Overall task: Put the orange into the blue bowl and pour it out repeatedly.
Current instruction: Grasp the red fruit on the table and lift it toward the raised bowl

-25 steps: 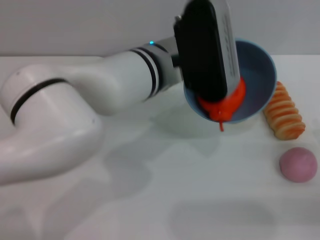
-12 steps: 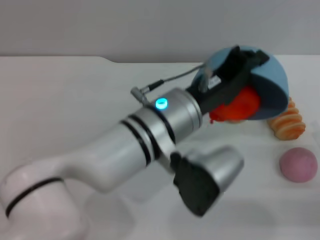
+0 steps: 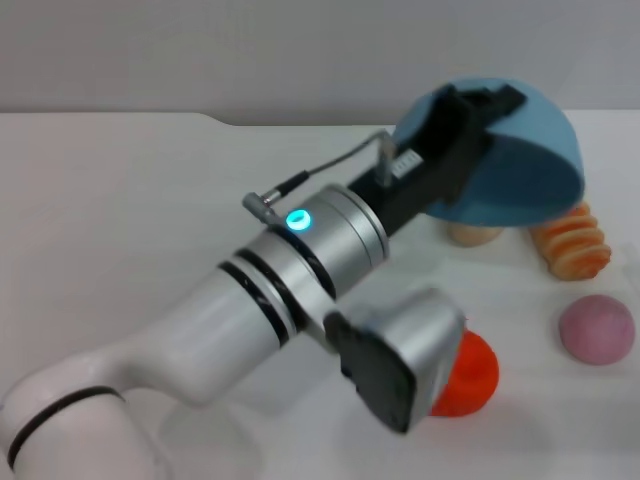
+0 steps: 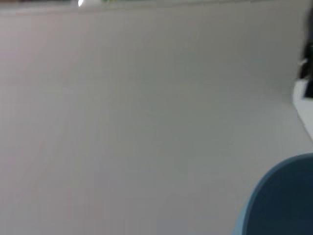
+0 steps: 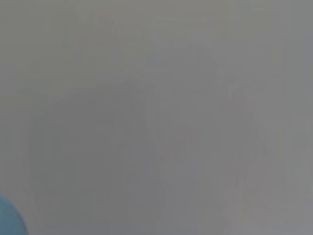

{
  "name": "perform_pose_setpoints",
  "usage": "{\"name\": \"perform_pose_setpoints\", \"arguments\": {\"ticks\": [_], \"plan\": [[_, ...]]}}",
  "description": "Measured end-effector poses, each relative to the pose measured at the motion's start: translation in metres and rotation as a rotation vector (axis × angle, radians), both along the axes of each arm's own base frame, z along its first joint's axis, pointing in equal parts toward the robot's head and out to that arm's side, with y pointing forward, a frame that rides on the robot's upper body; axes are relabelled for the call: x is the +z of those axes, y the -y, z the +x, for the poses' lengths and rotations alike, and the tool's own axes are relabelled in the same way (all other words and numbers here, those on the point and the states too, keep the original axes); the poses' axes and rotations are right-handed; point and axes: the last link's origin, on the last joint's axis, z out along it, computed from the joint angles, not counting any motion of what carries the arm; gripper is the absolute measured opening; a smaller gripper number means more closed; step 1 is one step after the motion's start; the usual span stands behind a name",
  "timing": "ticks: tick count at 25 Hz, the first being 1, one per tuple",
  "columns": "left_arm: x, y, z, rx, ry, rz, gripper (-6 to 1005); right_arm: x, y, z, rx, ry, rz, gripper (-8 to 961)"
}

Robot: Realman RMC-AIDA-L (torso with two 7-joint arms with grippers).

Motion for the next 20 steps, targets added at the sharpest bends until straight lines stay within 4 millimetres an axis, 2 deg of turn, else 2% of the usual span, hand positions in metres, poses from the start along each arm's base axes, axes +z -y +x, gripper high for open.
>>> {"name": "perform_pose_setpoints", "arguments": {"ticks": [5,7,8,11,17,20], "plan": [[0.018,-0.024,-0.001,0.257,0.203,-0.08,-1,0.005,-0.001,0.002,-0.008,-0.07,-0.016,666],[0.025,-0.039,-0.006,0.394,0.275,-0.144,-2,0.009,-0.005,0.005,-0.008,-0.132,-0.087,665],[0.025,-0.039,-0.006,0.394,0.275,-0.144,-2,0.012,-0.008,0.006,-0.009,-0.162,-0.133,665],[0.044,-0.076,-0.026,0.687,0.43,-0.321,-2,0.018,-0.013,0.005,0.004,-0.208,-0.245,664],[0.078,-0.107,-0.048,0.978,0.675,-0.51,-1,0.031,-0.025,-0.001,-0.027,-0.249,-0.496,663],[0.08,-0.117,-0.06,1.12,0.68,-0.607,-1,0.039,-0.032,-0.007,-0.015,-0.214,-0.561,663]]}}
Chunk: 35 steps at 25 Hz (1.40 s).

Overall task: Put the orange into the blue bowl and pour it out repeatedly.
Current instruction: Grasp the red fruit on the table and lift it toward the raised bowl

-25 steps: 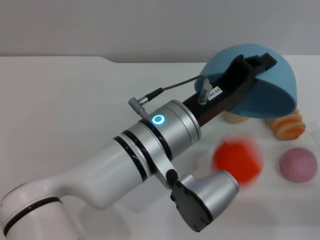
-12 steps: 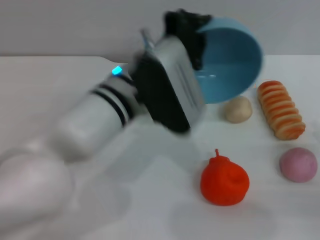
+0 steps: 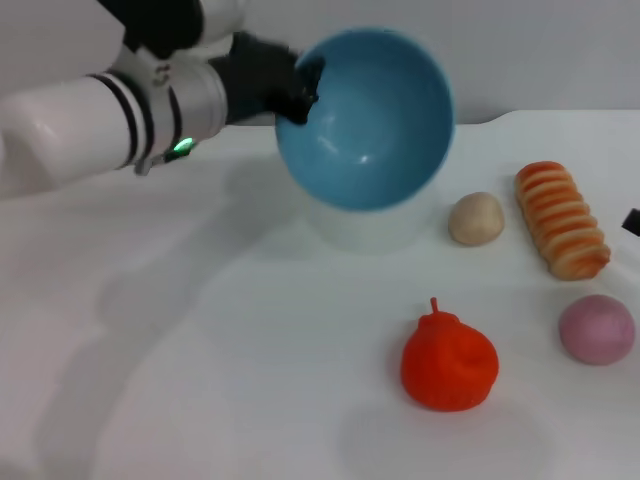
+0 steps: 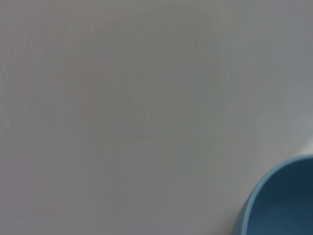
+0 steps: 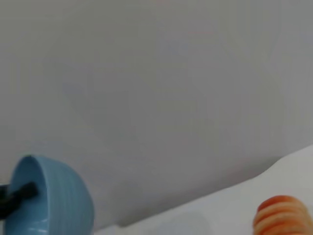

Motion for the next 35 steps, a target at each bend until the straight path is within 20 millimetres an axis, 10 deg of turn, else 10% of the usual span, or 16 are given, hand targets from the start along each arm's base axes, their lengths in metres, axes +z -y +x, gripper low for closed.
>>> {"name": "perform_pose_setpoints", "arguments": {"ticks": [17,35], "plan": [[-0.011,-0.018,-0.023,0.28,-0.157,-0.069,-2,-0.058,-0.048,-0.066,0.093,0.152,-0.589,657],[-0.016,-0.021,-0.02,0.254,-0.162,-0.044,-2,-0.103,-0.05,-0.08,0.093,0.244,-0.758,646]]}}
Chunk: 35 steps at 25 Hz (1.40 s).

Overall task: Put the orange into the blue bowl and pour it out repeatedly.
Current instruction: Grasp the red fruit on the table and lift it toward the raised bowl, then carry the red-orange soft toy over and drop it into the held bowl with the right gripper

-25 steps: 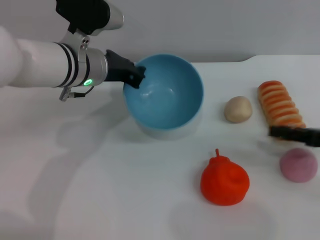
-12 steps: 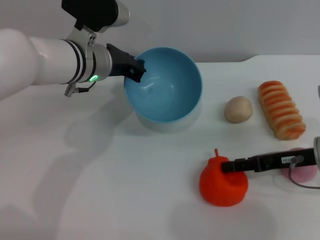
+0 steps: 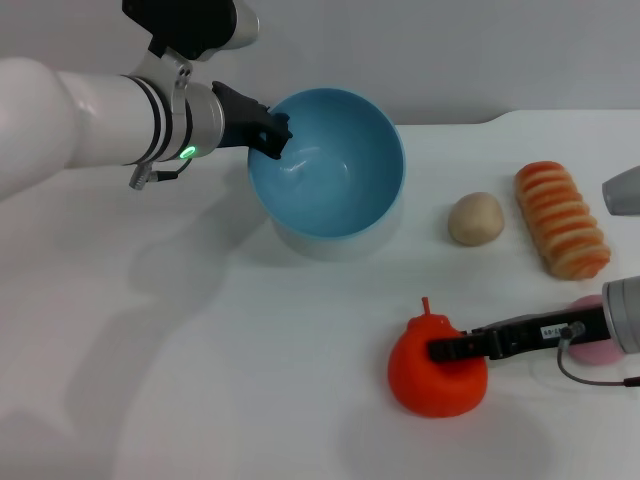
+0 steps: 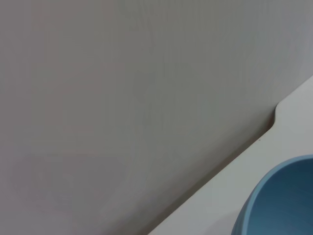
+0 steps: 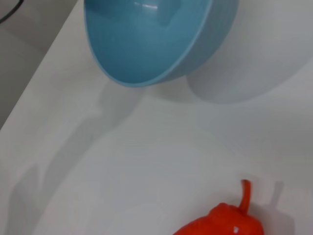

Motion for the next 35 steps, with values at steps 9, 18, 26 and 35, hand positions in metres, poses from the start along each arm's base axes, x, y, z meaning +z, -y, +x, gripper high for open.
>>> {"name": "perform_pose_setpoints", "arguments": {"ticks": [9,18,26,35], "plan": [[-0.001,0.0,-0.002,0.005,-0.004,0.001,-1,0.001,-0.002,-0.003,0.071,-0.012,0.025,294],[-0.002,0.001,-0.003,0.015,-0.013,-0.021,-1,0.042,-0.013,-0.036,0.313,-0.219,0.207,157],[-0.009,0.008,0.011,0.026,-0.061,-0.147,-2,0.108,-0.02,-0.075,0.577,-0.326,0.326,124],[-0.025,0.033,0.041,-0.022,-0.092,-0.291,-1,0.09,-0.02,-0.061,0.511,-0.283,0.311,54]]}}
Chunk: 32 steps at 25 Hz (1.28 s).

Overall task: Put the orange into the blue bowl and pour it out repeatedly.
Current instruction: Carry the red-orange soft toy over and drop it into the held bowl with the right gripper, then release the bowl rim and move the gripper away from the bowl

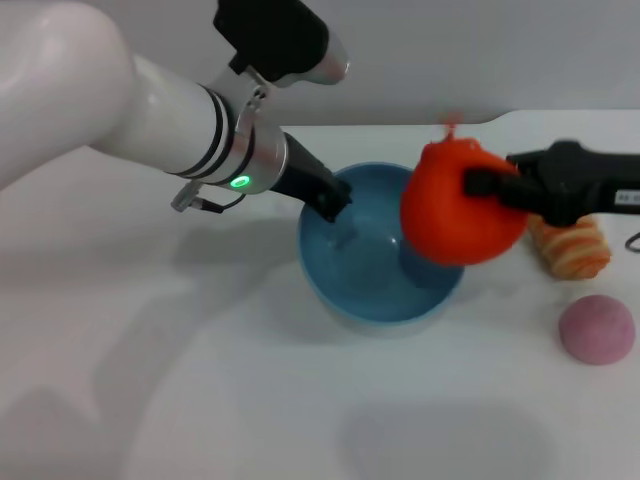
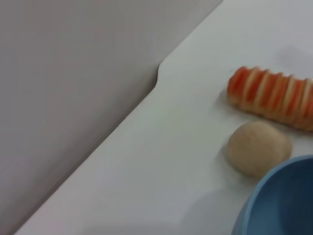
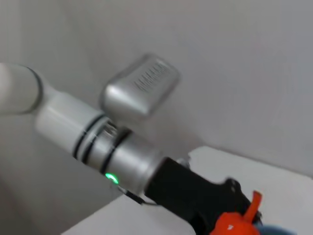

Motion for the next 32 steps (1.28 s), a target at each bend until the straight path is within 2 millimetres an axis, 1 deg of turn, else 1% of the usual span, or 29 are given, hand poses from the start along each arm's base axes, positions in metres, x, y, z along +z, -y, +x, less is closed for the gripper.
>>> {"name": "perform_pose_setpoints", "arguments": {"ticks": [4,7,11,17,21,26,29,32], "plan": [[0.0,0.0,0.007,-0.014,0.016,0.005,-1,-0.014,0.003,0.009,-0.053,0.007,-0.032,32],[0.0,-0.003,0.009,-0.012,0.024,0.011,-2,-0.017,0.001,0.013,-0.096,0.01,-0.034,18],[0.002,-0.004,0.009,-0.007,0.024,0.013,-2,-0.017,-0.003,0.017,-0.138,-0.001,0.011,97],[0.001,-0.003,0.008,-0.005,0.02,0.007,-1,-0.015,-0.005,0.016,-0.134,-0.005,0.026,220],[-0.001,-0.001,0.009,-0.003,0.02,0.001,-1,-0.009,-0.006,0.018,-0.152,-0.038,0.06,303],[-0.013,0.012,0.005,0.009,-0.009,-0.062,-1,0.01,-0.002,0.03,-0.19,-0.097,0.148,504],[-0.018,0.017,0.004,0.011,-0.018,-0.083,-1,0.018,0.002,0.038,-0.206,-0.093,0.17,508],[-0.023,0.021,0.003,0.016,-0.025,-0.099,-2,0.02,0.003,0.04,-0.216,-0.096,0.178,512]]}}
